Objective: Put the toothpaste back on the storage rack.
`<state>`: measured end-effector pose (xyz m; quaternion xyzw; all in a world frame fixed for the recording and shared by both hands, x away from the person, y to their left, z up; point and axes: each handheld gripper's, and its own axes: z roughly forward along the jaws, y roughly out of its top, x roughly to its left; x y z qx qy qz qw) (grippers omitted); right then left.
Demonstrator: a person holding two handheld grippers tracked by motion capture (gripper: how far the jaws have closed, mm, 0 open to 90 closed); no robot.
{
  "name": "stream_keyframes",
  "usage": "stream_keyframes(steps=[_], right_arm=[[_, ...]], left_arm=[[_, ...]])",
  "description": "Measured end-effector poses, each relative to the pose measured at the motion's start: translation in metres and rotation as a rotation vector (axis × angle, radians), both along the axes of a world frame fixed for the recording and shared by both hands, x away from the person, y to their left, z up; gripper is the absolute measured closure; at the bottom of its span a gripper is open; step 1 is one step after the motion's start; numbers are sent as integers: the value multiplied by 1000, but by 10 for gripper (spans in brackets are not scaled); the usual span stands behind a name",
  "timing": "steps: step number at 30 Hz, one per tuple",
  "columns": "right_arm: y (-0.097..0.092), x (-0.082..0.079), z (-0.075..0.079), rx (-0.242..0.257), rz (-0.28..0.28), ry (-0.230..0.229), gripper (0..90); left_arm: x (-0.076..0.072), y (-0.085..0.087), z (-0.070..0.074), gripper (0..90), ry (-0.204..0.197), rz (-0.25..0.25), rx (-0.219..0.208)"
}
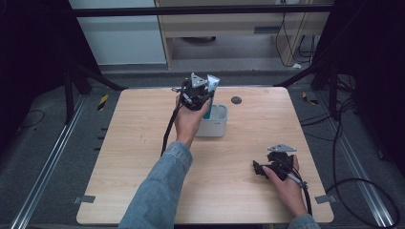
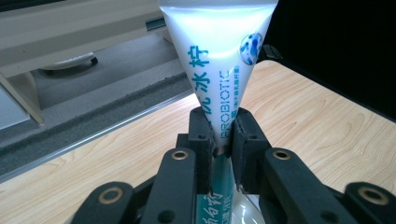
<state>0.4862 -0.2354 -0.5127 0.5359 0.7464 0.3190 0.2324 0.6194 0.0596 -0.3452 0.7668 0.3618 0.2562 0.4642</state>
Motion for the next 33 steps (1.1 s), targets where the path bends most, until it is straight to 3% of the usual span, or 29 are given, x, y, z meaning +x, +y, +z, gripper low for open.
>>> stream_keyframes(steps=[33], right_arm=[[0, 0, 0, 4, -2, 2, 4]], left_arm=[[3, 8, -21, 791, 47, 1, 3]])
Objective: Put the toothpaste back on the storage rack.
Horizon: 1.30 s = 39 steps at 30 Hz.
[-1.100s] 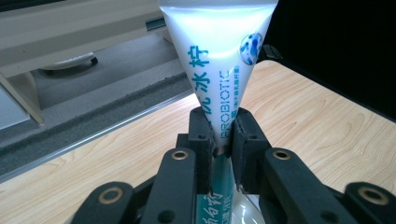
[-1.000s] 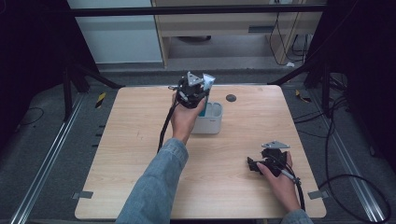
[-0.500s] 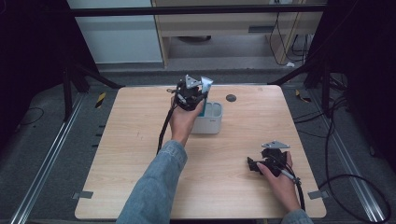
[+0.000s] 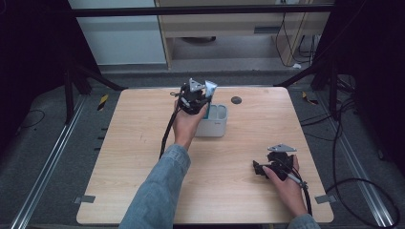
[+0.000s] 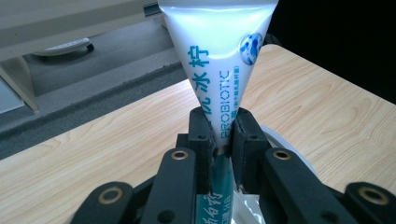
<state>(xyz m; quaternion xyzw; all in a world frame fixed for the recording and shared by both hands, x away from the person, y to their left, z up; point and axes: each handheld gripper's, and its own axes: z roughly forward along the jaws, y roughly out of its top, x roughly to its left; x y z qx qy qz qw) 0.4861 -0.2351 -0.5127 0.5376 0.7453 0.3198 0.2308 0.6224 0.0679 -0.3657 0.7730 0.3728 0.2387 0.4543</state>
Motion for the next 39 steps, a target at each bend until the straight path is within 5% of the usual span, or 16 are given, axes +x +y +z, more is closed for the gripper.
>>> stream_keyframes(steps=[39], right_arm=[[0, 0, 0, -2, 0, 2, 4]], left_arm=[[2, -11, -25, 787, 74, -15, 60]])
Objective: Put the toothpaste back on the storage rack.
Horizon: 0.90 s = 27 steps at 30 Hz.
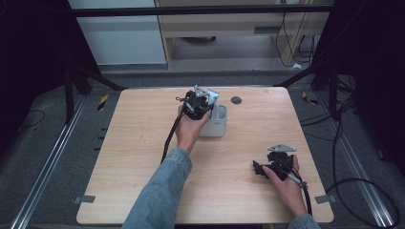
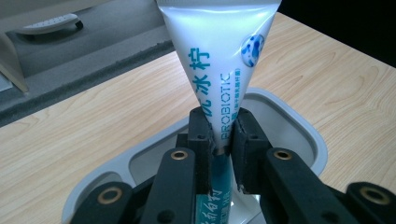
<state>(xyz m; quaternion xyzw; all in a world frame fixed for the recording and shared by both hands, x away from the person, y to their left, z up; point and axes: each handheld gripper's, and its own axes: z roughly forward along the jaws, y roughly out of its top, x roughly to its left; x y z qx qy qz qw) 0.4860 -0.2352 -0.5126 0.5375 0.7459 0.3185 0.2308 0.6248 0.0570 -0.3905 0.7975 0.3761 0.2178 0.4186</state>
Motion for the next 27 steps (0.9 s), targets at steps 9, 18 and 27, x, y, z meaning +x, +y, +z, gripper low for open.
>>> stream_keyframes(steps=[9, 18, 27], right_arm=[[0, 0, 0, 0, 0, 0, 4], [0, 0, 0, 2, 0, 0, 4], [0, 0, 0, 2, -1, 0, 4]], left_arm=[[0, -2, -1, 786, -1, 0, 7], [1, -3, -1, 786, -5, 5, 9], [4, -5, 0, 783, 9, 12, 14]])
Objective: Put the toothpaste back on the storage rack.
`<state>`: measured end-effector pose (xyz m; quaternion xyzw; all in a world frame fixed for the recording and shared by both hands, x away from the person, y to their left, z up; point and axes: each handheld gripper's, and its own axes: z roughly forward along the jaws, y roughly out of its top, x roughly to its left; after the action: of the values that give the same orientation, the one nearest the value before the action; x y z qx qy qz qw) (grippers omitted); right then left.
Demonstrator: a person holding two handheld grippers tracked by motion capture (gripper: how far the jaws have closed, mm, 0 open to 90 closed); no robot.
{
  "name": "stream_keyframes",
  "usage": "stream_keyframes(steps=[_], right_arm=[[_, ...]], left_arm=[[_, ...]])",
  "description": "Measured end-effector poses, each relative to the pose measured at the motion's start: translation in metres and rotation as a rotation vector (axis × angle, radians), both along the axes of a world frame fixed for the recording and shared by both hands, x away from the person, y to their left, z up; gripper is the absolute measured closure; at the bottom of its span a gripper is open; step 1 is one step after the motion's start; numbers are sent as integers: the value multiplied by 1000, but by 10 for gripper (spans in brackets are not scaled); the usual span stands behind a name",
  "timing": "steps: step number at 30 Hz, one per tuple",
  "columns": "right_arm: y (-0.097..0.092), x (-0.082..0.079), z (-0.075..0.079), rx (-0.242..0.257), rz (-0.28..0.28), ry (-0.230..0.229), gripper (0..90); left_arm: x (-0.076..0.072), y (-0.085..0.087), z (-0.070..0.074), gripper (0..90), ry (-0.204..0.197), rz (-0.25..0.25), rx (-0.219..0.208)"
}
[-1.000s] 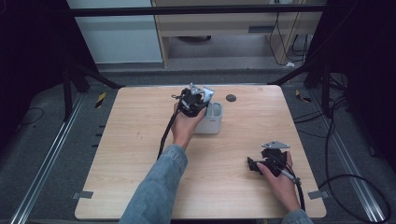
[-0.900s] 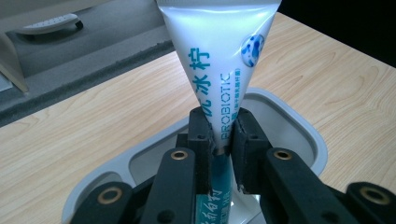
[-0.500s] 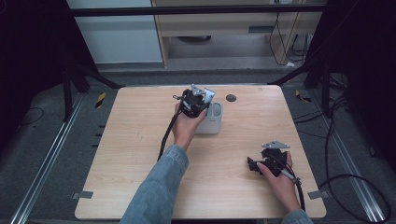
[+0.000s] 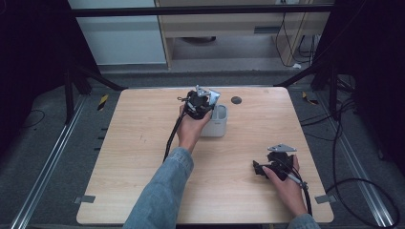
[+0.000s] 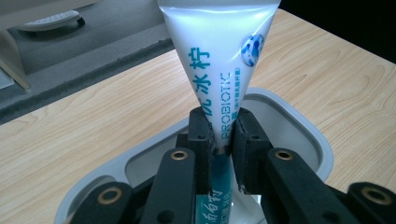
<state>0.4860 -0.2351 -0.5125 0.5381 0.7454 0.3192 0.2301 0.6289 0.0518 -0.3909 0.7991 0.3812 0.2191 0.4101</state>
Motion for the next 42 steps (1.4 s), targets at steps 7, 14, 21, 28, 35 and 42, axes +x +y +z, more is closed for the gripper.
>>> stream_keyframes(steps=[7, 14, 21, 28, 35, 42], right_arm=[[0, 0, 0, -1, 0, -1, 4], [0, 0, 0, 0, 0, 0, 4], [0, 0, 0, 0, 0, 0, 4], [0, 0, 0, 0, 1, 0, 4], [0, 0, 0, 0, 1, 0, 4], [0, 0, 0, 0, 0, 0, 4]], left_arm=[[1, -2, 1, 782, 5, -2, 14], [5, -3, 2, 780, 21, 8, 12], [7, -5, 2, 776, 31, 3, 14], [6, -8, 2, 768, 28, -2, 11], [2, -6, 5, 745, 12, -3, 22], [-11, 6, 10, 656, -23, -2, 19]])
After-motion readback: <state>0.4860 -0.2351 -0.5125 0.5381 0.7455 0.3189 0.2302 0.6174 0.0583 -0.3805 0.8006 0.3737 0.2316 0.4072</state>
